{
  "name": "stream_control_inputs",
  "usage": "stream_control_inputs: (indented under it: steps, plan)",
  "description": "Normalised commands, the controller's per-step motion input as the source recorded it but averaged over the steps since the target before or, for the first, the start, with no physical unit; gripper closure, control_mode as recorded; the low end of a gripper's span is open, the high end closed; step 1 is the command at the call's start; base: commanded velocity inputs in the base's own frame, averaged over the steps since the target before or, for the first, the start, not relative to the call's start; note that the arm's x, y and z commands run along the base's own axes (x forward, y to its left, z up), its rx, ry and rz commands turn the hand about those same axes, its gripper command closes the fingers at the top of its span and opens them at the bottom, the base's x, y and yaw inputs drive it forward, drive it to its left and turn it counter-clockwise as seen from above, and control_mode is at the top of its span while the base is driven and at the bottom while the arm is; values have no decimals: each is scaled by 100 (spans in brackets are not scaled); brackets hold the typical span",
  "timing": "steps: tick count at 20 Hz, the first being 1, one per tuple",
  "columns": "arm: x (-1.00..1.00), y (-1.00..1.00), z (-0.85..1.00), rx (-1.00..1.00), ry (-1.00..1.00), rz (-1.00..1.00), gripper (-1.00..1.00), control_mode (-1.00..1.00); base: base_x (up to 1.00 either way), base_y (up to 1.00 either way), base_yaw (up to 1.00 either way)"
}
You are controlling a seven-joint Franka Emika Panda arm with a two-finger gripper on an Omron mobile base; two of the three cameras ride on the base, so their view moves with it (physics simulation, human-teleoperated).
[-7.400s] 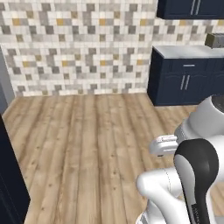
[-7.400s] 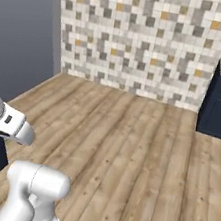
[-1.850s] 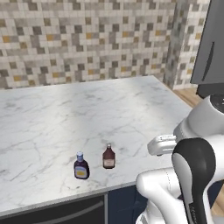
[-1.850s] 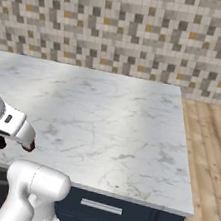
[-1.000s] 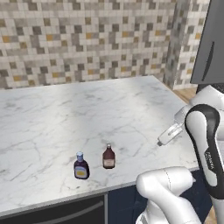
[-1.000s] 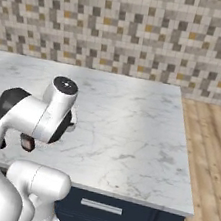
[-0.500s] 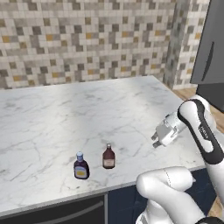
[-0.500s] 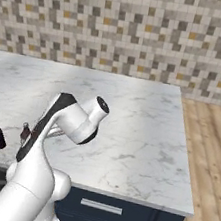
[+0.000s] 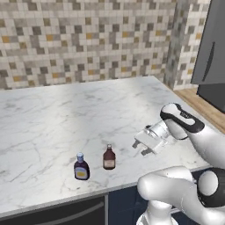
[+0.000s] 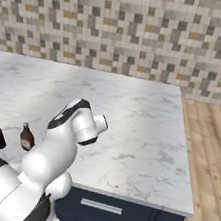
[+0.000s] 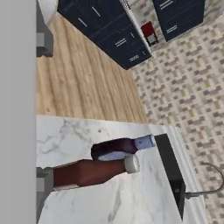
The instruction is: Place the ketchup and condiment bottle from the counter to the top shelf of the fridge. If the existing items in the fridge are on the top shelf, move them to other shelves.
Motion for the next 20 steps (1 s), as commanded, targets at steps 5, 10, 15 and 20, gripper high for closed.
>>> stream_control_inputs:
  steps: [5, 10, 15, 20]
  plan:
    - [12, 75, -27, 16, 0, 11, -100, -100, 0, 0, 0]
    - [16, 20, -4, 0, -1, 0, -100, -100, 0, 0, 0]
    - [23, 17, -7, 0, -4, -2, -100, -100, 0, 0, 0]
    - [3, 17, -14, 0, -7, -7, -100, -100, 0, 0, 0]
